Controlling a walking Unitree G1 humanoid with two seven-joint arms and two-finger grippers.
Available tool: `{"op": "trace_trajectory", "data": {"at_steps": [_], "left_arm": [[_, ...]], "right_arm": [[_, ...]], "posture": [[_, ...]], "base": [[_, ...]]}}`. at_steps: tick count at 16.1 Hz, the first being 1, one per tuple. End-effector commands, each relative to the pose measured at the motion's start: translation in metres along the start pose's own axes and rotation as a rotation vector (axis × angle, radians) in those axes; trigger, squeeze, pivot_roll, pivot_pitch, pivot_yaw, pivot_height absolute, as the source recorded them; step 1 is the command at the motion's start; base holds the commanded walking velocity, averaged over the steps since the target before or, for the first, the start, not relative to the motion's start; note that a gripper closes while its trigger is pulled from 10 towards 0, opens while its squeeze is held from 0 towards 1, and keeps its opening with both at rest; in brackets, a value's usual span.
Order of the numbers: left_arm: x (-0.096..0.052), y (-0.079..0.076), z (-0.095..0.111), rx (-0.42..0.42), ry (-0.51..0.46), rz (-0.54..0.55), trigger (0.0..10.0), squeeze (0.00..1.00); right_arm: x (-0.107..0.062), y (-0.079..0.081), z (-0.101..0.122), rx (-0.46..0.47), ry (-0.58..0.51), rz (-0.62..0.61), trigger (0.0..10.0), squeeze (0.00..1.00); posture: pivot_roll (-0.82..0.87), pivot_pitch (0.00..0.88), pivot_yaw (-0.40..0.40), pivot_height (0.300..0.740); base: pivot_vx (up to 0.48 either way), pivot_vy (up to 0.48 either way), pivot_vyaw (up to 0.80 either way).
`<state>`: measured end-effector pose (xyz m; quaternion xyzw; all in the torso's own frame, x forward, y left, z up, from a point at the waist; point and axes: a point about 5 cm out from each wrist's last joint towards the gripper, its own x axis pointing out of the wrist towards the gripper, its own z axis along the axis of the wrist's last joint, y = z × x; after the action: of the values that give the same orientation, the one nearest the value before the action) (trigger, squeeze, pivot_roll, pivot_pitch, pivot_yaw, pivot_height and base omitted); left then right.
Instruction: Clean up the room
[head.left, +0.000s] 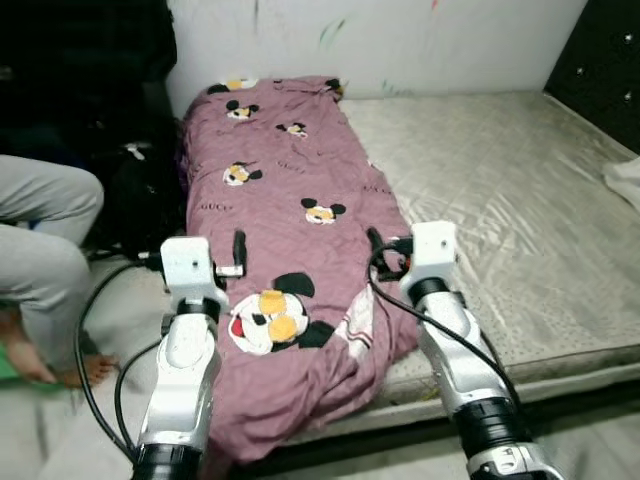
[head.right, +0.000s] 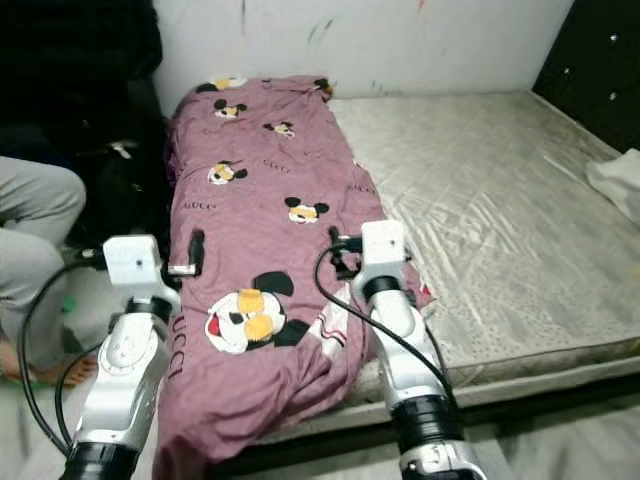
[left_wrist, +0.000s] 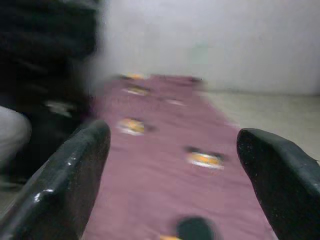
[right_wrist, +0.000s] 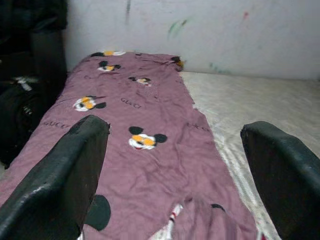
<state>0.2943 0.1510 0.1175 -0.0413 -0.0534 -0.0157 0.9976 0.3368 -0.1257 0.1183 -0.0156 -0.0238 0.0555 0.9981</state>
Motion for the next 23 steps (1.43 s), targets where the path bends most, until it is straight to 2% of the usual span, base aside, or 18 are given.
{"op": "trace_trajectory", "data": {"at_steps": [1, 2, 3, 4, 6, 7, 8, 9, 11, 13, 16, 23], "left_arm": [[-0.003, 0.001, 0.005, -0.033, -0.019, -0.057, 10.0, 0.0], [-0.006, 0.009, 0.004, 0.133, -0.052, 0.009, 10.0, 0.0], [-0.007, 0.017, 0.0, 0.152, -0.051, 0.078, 10.0, 0.0], [-0.008, 0.02, -0.001, 0.15, -0.052, 0.093, 10.0, 0.0], [-0.007, 0.023, 0.003, 0.22, -0.091, 0.129, 10.0, 0.0], [-0.007, 0.024, 0.0, 0.227, -0.051, 0.159, 10.0, 0.0], [-0.008, 0.02, 0.001, 0.177, -0.019, 0.023, 10.0, 0.0], [-0.01, 0.027, 0.003, 0.159, -0.031, 0.069, 10.0, 0.0], [-0.013, 0.031, 0.001, 0.145, -0.03, 0.101, 10.0, 0.0], [-0.021, 0.033, -0.003, 0.195, -0.009, 0.153, 10.0, 0.0], [-0.034, 0.031, -0.009, 0.153, 0.019, 0.092, 10.0, 0.0], [-0.035, 0.021, -0.006, 0.128, 0.01, 0.068, 10.0, 0.0]], "right_arm": [[0.002, -0.004, 0.003, 0.006, -0.013, -0.007, 10.0, 0.0], [0.0, -0.005, 0.004, -0.001, -0.017, -0.007, 10.0, 0.0], [-0.002, -0.004, 0.002, -0.003, -0.014, 0.0, 10.0, 0.0], [-0.003, -0.004, 0.001, -0.005, -0.012, 0.002, 10.0, 0.0], [-0.004, -0.006, 0.0, -0.006, -0.01, -0.002, 10.0, 0.0], [-0.005, -0.006, 0.0, -0.005, -0.01, -0.005, 10.0, 0.0], [-0.008, -0.007, -0.001, 0.002, -0.011, -0.013, 10.0, 0.0], [-0.009, -0.007, -0.001, 0.007, -0.011, -0.016, 10.0, 0.0], [-0.013, -0.006, 0.0, 0.018, -0.014, -0.021, 10.0, 0.0], [-0.017, -0.007, 0.002, 0.025, -0.018, -0.021, 10.0, 0.0], [-0.022, -0.008, 0.0, 0.032, -0.008, -0.012, 10.0, 0.0], [-0.028, -0.007, -0.003, 0.028, 0.018, -0.011, 10.0, 0.0]], "posture": [[-0.05, 0.006, -0.037, 0.74], [-0.04, 0.003, -0.044, 0.74], [-0.04, 0.005, -0.049, 0.74], [-0.05, 0.007, -0.05, 0.74], [-0.05, 0.013, -0.045, 0.74], [-0.05, 0.018, -0.042, 0.74], [-0.05, 0.031, -0.032, 0.74], [-0.05, 0.037, -0.03, 0.74], [-0.05, 0.052, -0.031, 0.74], [-0.05, 0.072, -0.037, 0.74], [-0.05, 0.094, -0.044, 0.74], [-0.05, 0.124, -0.048, 0.74]], "base": [[0.0, 0.0, 0.0], [0.0, 0.0, 0.0], [0.0, 0.0, 0.0], [0.0, 0.0, 0.0], [0.0, 0.0, 0.0], [0.0, 0.0, 0.0], [0.0, 0.0, 0.0], [0.0, 0.0, 0.0], [0.0, 0.0, 0.0], [0.0, 0.0, 0.0], [0.0, 0.0, 0.0], [0.0, 0.0, 0.0]]}}
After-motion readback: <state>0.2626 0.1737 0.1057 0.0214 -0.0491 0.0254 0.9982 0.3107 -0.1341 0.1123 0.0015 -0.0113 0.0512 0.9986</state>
